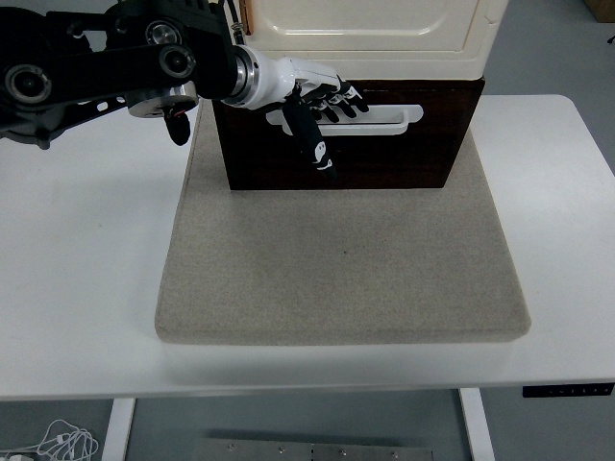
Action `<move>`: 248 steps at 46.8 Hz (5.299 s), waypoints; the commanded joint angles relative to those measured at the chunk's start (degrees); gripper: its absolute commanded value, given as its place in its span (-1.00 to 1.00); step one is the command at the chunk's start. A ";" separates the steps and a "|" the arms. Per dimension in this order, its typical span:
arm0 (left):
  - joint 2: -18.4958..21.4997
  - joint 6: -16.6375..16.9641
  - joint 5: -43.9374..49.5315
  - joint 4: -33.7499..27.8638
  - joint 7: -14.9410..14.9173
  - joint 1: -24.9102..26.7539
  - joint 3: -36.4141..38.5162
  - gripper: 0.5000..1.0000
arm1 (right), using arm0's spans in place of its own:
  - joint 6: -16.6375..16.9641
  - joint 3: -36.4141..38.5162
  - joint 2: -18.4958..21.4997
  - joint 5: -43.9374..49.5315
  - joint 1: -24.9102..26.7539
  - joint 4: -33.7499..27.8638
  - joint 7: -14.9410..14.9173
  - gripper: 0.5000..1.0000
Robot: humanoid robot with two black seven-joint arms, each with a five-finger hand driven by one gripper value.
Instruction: Open the drawer under the combination cabinet
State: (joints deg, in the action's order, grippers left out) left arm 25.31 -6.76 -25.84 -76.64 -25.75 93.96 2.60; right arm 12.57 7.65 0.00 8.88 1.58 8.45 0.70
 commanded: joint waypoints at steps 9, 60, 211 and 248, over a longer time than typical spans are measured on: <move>-0.79 -0.09 0.01 0.00 0.00 -0.18 0.39 1.00 | 0.00 0.00 0.00 0.00 0.00 -0.01 0.00 0.70; -1.14 -5.28 0.09 -0.70 -0.09 0.78 0.21 1.00 | 0.00 0.00 0.00 0.00 0.00 -0.01 0.00 0.70; -2.55 -11.96 2.03 11.24 5.01 5.27 -39.94 1.00 | 0.00 0.00 0.00 0.00 0.00 -0.01 0.00 0.70; 3.95 7.82 4.04 26.88 12.66 -1.50 -65.44 1.00 | 0.00 0.00 0.00 0.00 0.00 -0.01 0.00 0.70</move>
State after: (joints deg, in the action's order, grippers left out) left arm 28.72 0.78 -22.72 -53.79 -13.10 93.01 -62.29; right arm 12.57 7.64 0.00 8.88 1.60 8.43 0.71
